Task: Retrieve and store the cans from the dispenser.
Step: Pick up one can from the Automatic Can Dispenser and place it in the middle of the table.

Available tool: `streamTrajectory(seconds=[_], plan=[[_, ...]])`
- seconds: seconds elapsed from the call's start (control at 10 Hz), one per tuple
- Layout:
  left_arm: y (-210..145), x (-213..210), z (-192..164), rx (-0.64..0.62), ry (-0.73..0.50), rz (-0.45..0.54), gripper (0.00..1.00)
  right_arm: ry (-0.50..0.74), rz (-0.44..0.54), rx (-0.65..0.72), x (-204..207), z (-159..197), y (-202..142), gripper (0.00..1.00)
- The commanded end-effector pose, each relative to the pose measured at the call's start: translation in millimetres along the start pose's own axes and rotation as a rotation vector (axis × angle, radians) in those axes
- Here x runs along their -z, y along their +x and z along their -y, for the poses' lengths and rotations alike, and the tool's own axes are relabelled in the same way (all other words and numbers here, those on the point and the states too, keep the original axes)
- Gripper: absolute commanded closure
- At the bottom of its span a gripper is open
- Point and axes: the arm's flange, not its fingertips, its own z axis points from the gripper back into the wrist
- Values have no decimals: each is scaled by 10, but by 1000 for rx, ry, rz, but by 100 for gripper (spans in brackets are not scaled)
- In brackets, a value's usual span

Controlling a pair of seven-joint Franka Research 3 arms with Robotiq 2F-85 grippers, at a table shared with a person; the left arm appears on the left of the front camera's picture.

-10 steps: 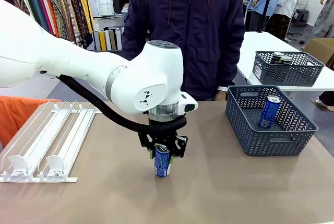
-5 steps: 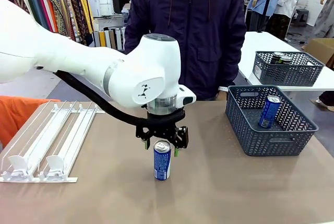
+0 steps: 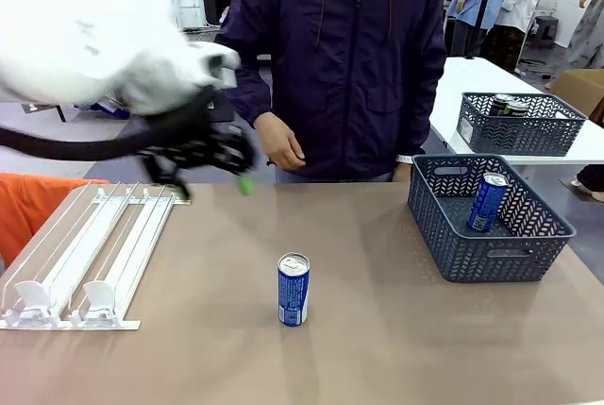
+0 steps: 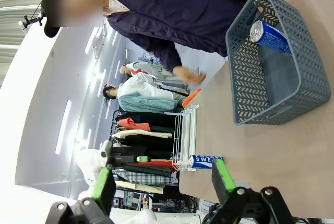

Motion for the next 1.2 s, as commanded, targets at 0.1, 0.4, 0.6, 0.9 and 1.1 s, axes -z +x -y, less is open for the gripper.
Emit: streamTrajectory(seconds=[0.1, 0.4, 0.6, 0.9, 1.1], plan=[[-241, -309, -1902, -237, -414, -40, 0, 29, 15, -24, 17, -27, 31, 0], [-883, -57, -3347, -518, -873, 89, 0, 29, 15, -24, 17, -27, 31, 0], [-880, -202, -3174, -414, -732, 28, 0, 29, 15, -24, 17, -27, 31, 0], [-880, -202, -3174, -414, -732, 28, 0, 29, 15, -24, 17, -27, 31, 0], [-880, -202, -3174, -414, -732, 28, 0, 29, 15, -24, 17, -27, 31, 0]])
